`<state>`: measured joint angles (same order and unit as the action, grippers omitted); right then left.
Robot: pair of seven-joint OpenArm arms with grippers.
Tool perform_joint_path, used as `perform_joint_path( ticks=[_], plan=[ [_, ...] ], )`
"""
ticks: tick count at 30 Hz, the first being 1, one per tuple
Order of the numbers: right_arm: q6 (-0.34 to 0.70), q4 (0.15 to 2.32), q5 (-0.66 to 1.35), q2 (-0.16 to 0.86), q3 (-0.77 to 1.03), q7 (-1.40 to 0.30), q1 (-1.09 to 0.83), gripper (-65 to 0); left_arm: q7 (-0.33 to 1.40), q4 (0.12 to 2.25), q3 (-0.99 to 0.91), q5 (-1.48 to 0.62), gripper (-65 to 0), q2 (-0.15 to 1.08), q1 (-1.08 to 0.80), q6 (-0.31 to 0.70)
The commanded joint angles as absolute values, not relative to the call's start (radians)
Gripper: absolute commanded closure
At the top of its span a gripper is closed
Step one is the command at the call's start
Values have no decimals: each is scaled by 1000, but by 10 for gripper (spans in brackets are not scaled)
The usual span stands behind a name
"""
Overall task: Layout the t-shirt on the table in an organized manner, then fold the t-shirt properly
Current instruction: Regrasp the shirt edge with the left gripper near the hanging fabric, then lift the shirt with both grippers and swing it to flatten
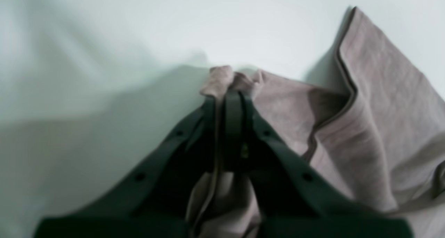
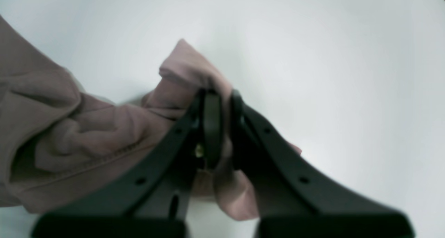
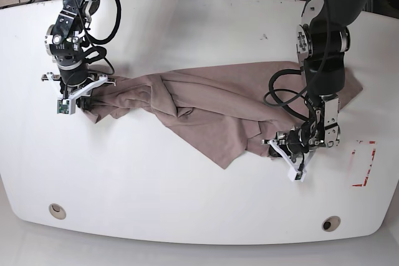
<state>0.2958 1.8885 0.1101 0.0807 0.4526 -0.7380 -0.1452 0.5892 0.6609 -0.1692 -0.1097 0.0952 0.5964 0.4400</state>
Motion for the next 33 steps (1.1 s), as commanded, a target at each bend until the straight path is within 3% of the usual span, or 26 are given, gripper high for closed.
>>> perform_joint_path(
  ticks=[1, 10, 19, 33],
  plan=[
    [295, 1910, 119, 91, 456, -710, -124, -2, 590, 740, -182, -116, 0, 113, 611, 433],
    [295, 1905, 114, 99, 461, -708, -77, -2, 730, 993, -262, -116, 0, 130, 573, 441],
    [295, 1905, 114, 101, 461, -708, -19, -2, 875, 1245, -298, -116, 0, 163, 558, 561],
    [295, 1905, 117, 131, 450, -708, 154, -2, 1087, 1558, -440, -116, 0, 206, 651, 638]
  ],
)
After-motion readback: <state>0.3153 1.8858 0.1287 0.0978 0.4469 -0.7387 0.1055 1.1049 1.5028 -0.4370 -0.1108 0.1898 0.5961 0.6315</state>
